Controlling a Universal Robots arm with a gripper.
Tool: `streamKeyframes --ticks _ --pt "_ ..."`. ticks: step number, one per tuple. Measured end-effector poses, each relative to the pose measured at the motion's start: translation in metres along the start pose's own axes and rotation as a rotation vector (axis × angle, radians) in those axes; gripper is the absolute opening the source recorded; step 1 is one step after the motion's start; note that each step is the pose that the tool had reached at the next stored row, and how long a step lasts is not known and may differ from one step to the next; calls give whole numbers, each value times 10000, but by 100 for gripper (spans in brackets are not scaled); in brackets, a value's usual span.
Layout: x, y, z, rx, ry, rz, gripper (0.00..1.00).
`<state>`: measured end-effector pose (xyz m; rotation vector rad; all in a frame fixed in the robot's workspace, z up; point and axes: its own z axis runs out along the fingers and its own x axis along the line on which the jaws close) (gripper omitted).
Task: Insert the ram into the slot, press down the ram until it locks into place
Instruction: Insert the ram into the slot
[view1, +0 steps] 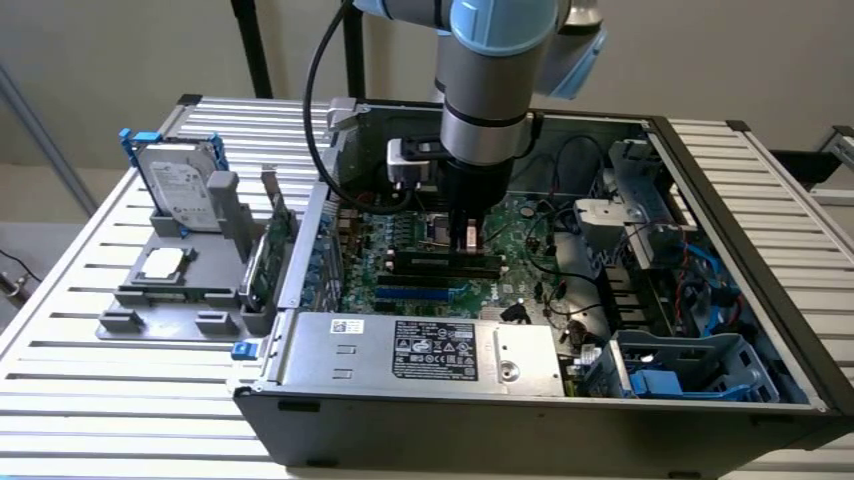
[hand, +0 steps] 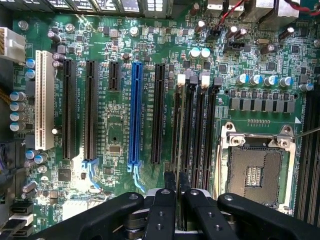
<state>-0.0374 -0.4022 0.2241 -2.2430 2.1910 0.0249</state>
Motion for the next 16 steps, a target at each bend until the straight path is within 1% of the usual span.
streamKeyframes --ticks 10,16 --pt "-22 1 42 66 1 0 14" --pt "-23 8 47 70 1 -1 14"
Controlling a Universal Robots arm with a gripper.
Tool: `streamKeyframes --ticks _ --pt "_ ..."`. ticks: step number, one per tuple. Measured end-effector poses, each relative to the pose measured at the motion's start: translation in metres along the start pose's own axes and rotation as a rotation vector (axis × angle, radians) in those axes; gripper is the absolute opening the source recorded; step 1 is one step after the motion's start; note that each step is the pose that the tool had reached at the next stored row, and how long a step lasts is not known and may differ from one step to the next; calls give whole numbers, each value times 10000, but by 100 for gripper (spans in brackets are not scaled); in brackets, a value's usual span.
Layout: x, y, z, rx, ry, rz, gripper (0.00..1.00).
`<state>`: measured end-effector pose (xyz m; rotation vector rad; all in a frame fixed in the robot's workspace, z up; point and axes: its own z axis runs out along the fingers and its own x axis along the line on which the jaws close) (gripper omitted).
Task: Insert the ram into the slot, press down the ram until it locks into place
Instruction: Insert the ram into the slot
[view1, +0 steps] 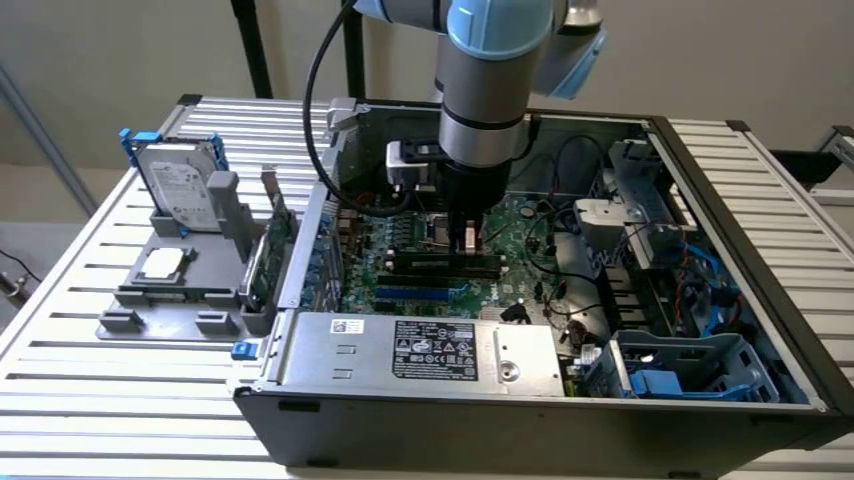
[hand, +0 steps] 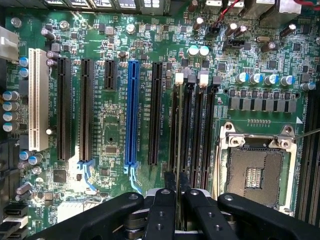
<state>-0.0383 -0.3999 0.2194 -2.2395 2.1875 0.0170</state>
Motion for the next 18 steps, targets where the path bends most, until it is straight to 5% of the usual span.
streamKeyframes --ticks 18 --pt "0 1 -34 -5 39 1 14"
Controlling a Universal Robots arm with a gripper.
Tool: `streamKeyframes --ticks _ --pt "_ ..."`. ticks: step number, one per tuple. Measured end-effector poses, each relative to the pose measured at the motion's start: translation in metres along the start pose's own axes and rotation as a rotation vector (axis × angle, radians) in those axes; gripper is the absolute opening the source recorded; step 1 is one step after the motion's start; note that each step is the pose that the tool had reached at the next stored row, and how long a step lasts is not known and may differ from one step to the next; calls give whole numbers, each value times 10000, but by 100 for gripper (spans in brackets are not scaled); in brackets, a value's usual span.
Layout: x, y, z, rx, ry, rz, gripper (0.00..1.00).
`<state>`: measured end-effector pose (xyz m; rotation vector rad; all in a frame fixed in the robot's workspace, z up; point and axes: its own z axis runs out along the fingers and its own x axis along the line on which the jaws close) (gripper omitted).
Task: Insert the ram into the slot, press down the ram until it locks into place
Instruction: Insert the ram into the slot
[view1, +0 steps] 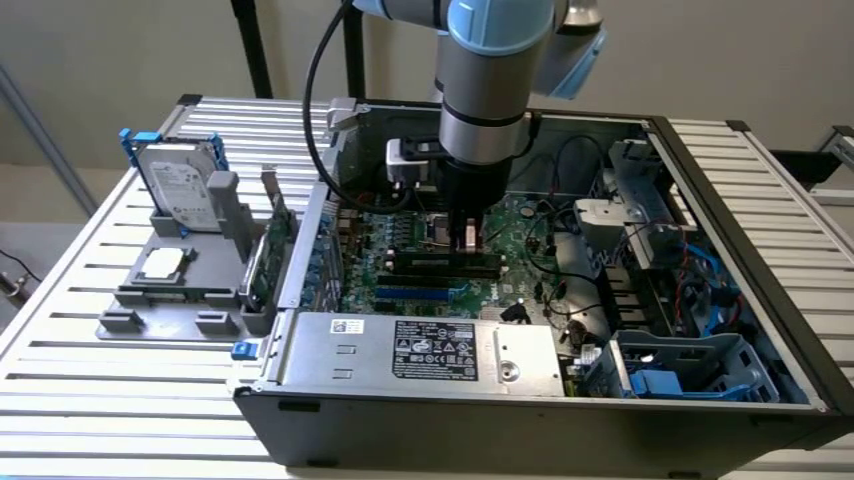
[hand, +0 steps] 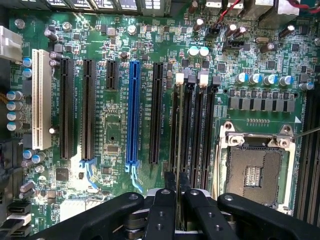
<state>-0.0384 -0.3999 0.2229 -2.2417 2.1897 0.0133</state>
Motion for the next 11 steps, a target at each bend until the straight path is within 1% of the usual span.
streamKeyframes --ticks 3,8,11 --pt "0 3 4 -7 -1 10 14" --pt "0 6 15 -60 -3 75 14" --pt "0 5 31 -63 -1 81 14"
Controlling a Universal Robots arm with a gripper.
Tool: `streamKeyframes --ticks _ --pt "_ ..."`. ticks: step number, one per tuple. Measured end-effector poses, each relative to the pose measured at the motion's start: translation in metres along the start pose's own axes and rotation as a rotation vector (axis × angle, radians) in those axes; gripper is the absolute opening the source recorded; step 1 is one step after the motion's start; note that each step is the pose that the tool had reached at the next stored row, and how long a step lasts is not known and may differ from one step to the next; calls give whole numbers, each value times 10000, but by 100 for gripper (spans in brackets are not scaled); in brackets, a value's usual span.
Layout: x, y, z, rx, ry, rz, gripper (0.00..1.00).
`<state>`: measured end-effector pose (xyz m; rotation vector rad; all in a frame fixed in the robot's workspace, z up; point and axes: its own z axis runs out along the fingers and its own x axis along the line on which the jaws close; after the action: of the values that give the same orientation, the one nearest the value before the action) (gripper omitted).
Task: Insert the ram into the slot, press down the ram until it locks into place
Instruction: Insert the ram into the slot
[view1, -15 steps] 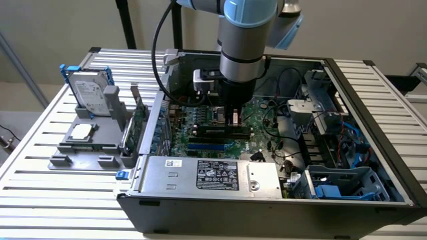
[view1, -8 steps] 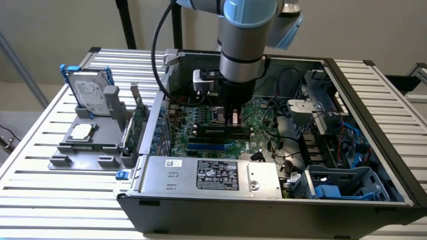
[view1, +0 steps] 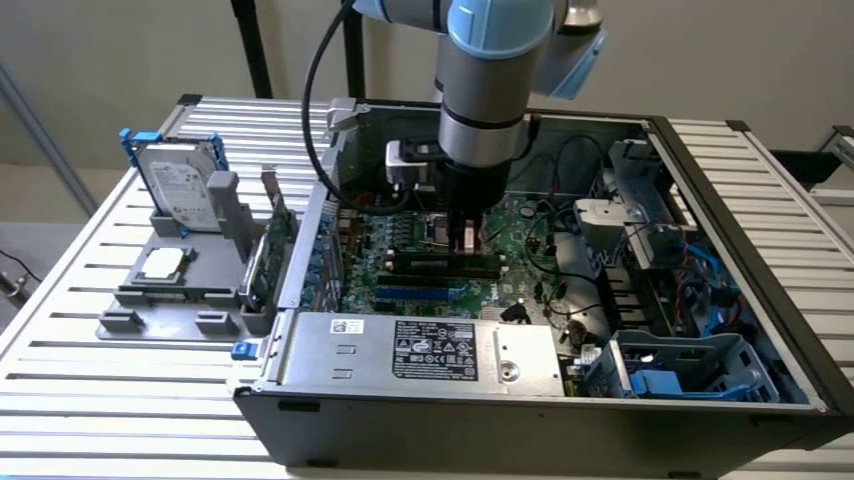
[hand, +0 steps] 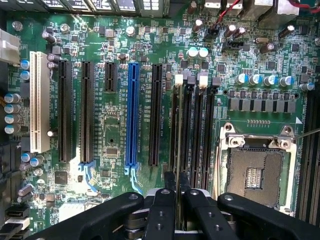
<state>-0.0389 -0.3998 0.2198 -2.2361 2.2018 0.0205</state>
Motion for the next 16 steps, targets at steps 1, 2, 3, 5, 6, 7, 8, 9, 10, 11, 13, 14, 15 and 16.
streamKeyframes --ticks 1,2,3,5,6,7,8,9,10,11,13,14,15,16 --pt "0 0 7 1 -1 0 14" --pt "0 0 11 0 0 0 14" --pt "1 0 14 0 1 0 14" --pt "1 1 14 -3 3 1 14" --pt "1 2 14 -8 2 4 15" --pt "0 2 13 -2 1 4 15" --pt "0 1 5 -2 1 4 22" --pt "0 1 -13 -12 -1 1 22" --pt "0 1 -41 -30 0 2 22" --pt "-1 1 -69 -48 0 2 22" --pt "-1 2 -132 -80 -1 3 22" --pt "-2 2 -165 -94 -2 3 22" --pt "-2 2 -206 -107 -1 3 22" --pt "-3 2 -248 -116 -1 4 22"
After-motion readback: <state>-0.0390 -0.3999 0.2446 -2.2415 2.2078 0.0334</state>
